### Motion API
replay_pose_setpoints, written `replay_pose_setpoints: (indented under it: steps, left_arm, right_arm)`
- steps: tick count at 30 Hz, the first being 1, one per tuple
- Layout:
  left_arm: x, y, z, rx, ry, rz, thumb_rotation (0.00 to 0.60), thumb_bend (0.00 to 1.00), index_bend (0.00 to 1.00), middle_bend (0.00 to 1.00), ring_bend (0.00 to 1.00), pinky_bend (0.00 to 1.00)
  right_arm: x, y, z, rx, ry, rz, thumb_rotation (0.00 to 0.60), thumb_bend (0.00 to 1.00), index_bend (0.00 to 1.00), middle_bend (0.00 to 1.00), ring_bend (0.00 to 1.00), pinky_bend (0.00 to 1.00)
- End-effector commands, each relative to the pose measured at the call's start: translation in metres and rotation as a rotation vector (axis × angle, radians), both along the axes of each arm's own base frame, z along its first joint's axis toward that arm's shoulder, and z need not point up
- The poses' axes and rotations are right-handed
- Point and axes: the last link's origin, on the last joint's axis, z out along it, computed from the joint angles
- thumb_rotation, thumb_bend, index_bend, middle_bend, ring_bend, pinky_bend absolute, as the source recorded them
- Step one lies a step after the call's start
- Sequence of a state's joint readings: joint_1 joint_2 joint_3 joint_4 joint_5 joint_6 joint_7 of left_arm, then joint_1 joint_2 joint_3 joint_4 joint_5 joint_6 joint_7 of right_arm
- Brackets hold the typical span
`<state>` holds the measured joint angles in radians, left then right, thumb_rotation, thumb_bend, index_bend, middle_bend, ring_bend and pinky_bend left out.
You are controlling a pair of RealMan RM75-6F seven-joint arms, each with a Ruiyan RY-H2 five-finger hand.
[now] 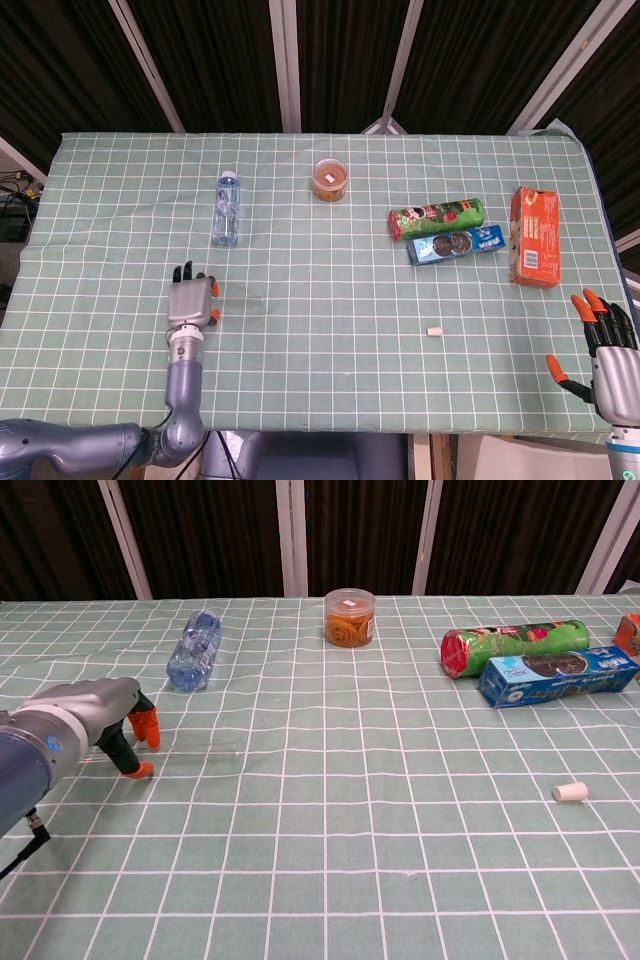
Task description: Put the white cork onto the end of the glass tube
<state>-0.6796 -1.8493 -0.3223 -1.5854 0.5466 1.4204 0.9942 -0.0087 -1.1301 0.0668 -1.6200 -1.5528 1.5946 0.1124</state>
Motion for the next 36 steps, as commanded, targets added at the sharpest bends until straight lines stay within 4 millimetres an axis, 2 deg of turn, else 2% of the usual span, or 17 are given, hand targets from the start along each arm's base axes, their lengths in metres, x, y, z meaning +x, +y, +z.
replay_pose_setpoints:
  steps: [1, 13, 21, 36]
  left_arm:
    - [0.001, 0.001, -0.001, -0.001, -0.002, 0.004, 0.6, 0.41, 0.47, 0.29, 0.0, 0.0]
    - [0.005, 0.001, -0.005, -0.007, 0.0, 0.004, 0.6, 0.43, 0.51, 0.3, 0.0, 0.0]
    - [0.006, 0.002, -0.003, 0.0, -0.01, 0.0, 0.6, 0.52, 0.53, 0.32, 0.01, 0.0]
    - [0.027, 0.005, 0.02, 0.056, -0.136, -0.09, 0.6, 0.58, 0.54, 0.33, 0.01, 0.0]
  right_arm:
    - [0.0, 0.0, 0.0, 0.0, -0.001, 0.001, 0.6, 0.36, 0.0, 0.0, 0.0, 0.0]
    - [0.0, 0.0, 0.0, 0.0, -0.005, 0.003, 0.6, 0.36, 0.0, 0.0, 0.0, 0.0]
    - [0.0, 0.0, 0.0, -0.002, -0.006, 0.003, 0.6, 0.36, 0.0, 0.0, 0.0, 0.0]
    - [0.0, 0.0, 0.001, -0.005, -0.006, 0.003, 0.6, 0.36, 0.0, 0.0, 0.0, 0.0]
